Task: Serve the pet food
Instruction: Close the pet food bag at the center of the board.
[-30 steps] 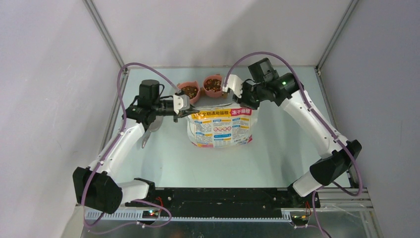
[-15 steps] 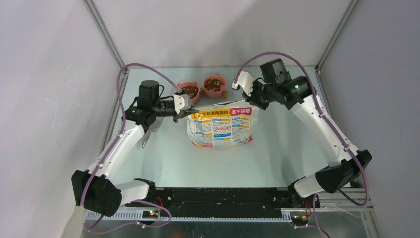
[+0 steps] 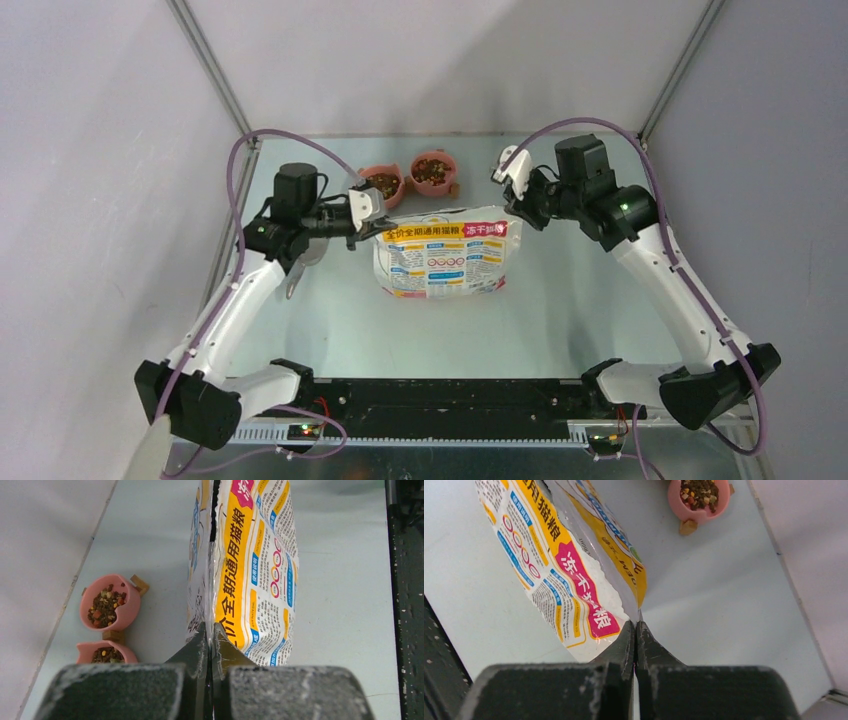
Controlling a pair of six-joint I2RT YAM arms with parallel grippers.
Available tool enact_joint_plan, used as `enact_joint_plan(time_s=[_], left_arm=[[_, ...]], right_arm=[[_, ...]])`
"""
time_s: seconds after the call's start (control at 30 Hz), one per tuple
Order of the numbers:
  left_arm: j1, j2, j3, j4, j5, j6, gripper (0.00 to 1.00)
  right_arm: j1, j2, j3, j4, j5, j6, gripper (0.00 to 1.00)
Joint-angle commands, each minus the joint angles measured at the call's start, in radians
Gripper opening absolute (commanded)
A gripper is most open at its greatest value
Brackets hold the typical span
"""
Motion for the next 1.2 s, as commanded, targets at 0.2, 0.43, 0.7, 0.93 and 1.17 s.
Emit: enact_joint_plan(time_s=[0.2,0.43,0.7,0.93,1.17], left_arm=[[0.035,-0.124,0.032,0.270,-0.203,-0.402,0.73],[0.037,-0.307,-0.126,0.279,-0.448,-0.561,0.86],[0.057,-0.549,-0.284,0.240,-0.635,-0.849,0.88],[0.073,-0.583,-0.372,0.181,-0.542,-1.065,0.81],[0.076,-0.486,-0.491,0.261,-0.435,-1.152,0.72]], right_arm=[[-0.077,-0.089,-0.001,0.301,0.155,0.404,0.57],[-0.132,-0.218,-0.152,0.331,0.059,0.655,0.69],[-0.155,-0.375,-0.408,0.378,-0.117,0.806,0.69],[-0.178,-0.349,-0.506,0.458,-0.219,0.922,0.64],[-0.184,-0.284,-0.532,0.553,-0.281,0.982,0.51]])
